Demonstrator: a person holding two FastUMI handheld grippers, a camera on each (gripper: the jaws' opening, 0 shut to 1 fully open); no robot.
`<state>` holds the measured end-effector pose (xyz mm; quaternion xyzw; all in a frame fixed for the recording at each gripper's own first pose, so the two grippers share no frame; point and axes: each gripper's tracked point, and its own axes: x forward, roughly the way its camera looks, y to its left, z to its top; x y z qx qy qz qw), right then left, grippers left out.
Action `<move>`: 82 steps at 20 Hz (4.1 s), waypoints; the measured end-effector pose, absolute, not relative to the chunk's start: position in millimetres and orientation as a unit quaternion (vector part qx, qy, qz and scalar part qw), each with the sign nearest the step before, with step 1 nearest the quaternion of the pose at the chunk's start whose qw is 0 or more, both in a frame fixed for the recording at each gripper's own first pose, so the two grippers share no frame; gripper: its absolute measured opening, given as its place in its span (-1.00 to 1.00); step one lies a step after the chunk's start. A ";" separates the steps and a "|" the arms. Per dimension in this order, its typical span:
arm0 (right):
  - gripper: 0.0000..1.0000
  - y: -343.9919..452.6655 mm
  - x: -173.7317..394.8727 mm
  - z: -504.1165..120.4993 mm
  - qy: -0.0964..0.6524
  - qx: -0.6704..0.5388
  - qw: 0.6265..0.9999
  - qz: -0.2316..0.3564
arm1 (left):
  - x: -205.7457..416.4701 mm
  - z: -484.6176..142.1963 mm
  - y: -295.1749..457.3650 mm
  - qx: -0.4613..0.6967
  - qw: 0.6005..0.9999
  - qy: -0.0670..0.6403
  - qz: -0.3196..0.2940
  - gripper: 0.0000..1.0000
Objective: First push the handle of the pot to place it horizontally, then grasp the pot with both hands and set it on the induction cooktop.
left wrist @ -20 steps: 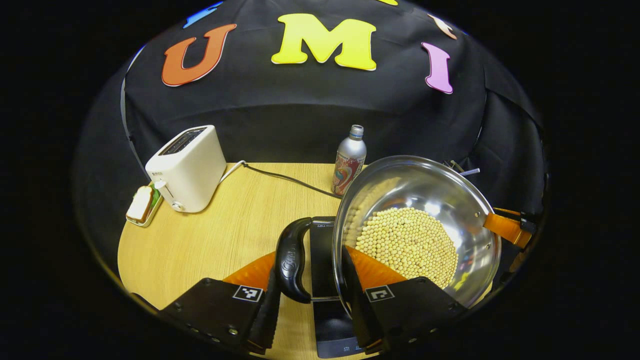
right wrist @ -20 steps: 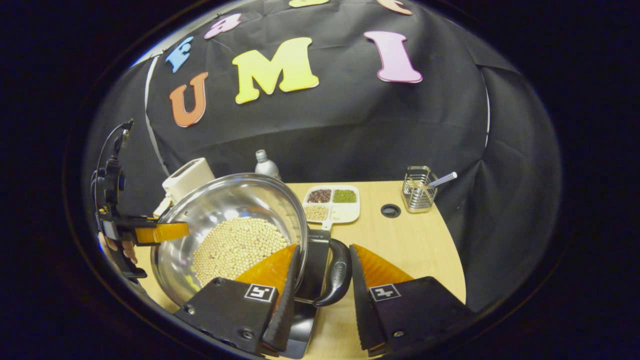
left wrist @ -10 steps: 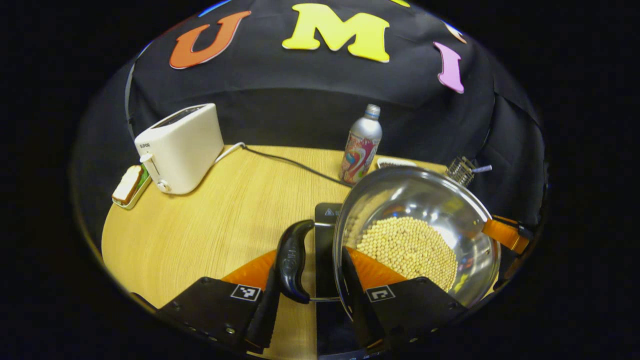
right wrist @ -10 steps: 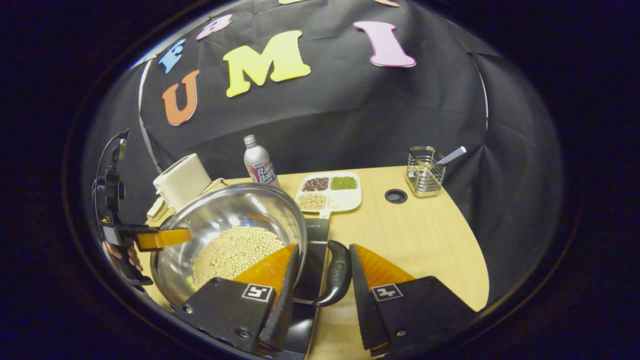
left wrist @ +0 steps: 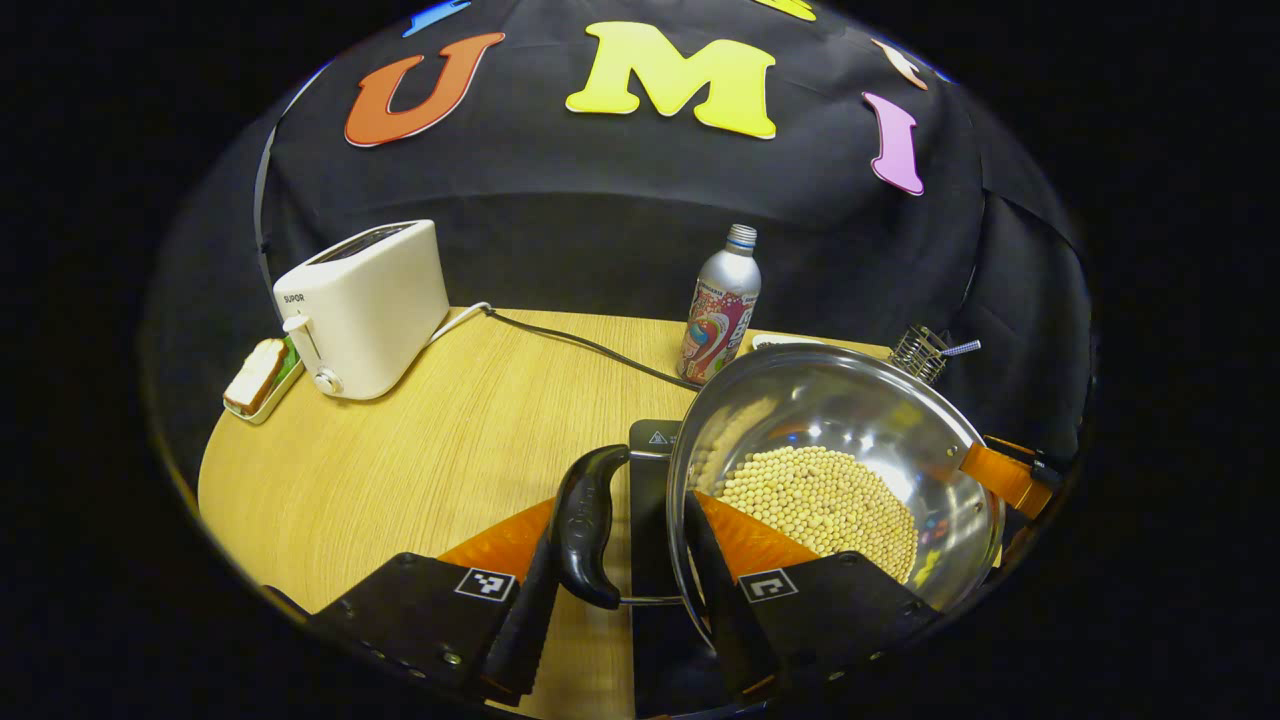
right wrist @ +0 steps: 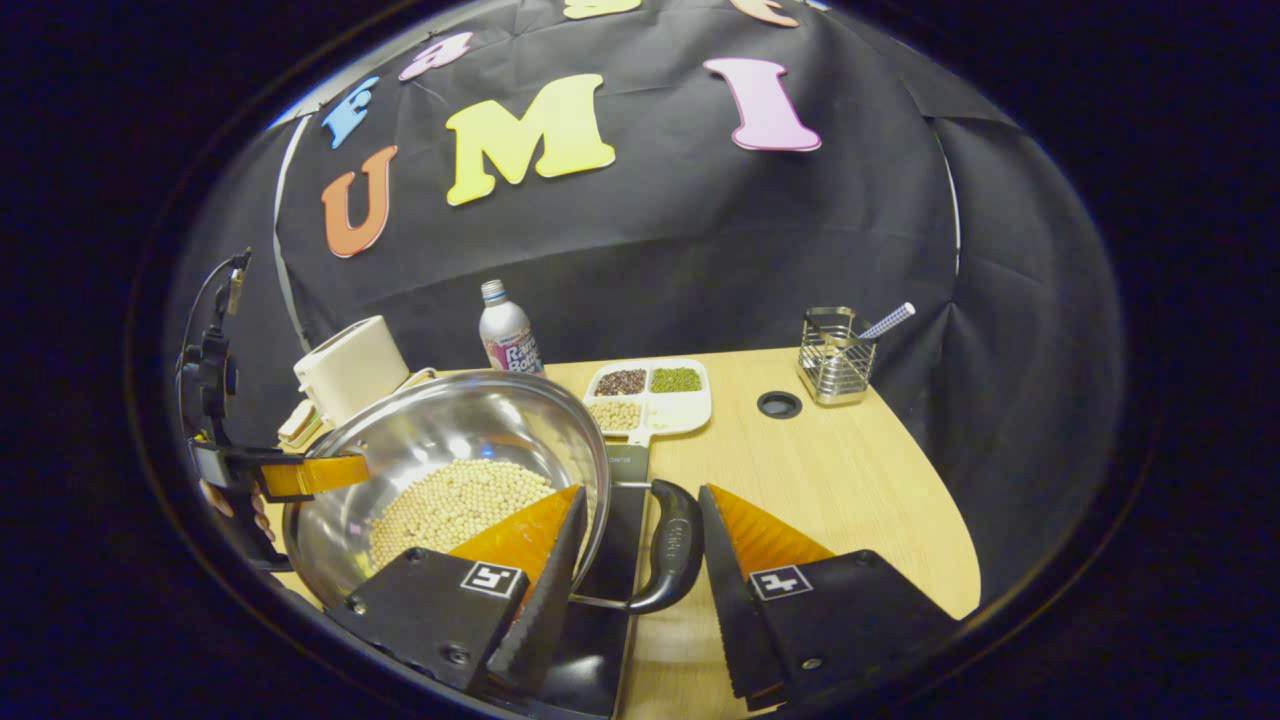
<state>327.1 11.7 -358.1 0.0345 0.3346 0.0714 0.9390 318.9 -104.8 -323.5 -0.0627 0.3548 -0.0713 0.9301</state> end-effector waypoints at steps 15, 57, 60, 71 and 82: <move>0.96 10.8 261.6 -275.0 0.220 -0.017 0.974 0.051 | 242.9 -226.8 -63.8 -0.041 0.970 0.241 -0.015 0.94; 0.94 -34.2 -32.3 -29.5 -0.006 0.003 1.000 0.008 | -38.9 -16.5 -49.0 -0.018 1.000 -0.017 0.015 0.90; 0.96 -27.0 -33.3 -30.7 -0.005 -0.002 1.000 0.024 | -35.8 -21.9 -47.2 -0.012 1.000 -0.013 0.019 0.90; 0.94 -23.2 -33.5 -45.0 0.013 0.011 0.999 0.043 | -37.7 -25.1 -62.1 0.001 1.000 -0.016 -0.002 0.90; 0.94 -28.3 -39.1 -45.1 0.010 0.008 0.999 0.040 | -38.6 -24.4 -65.3 0.008 1.000 -0.018 -0.001 0.69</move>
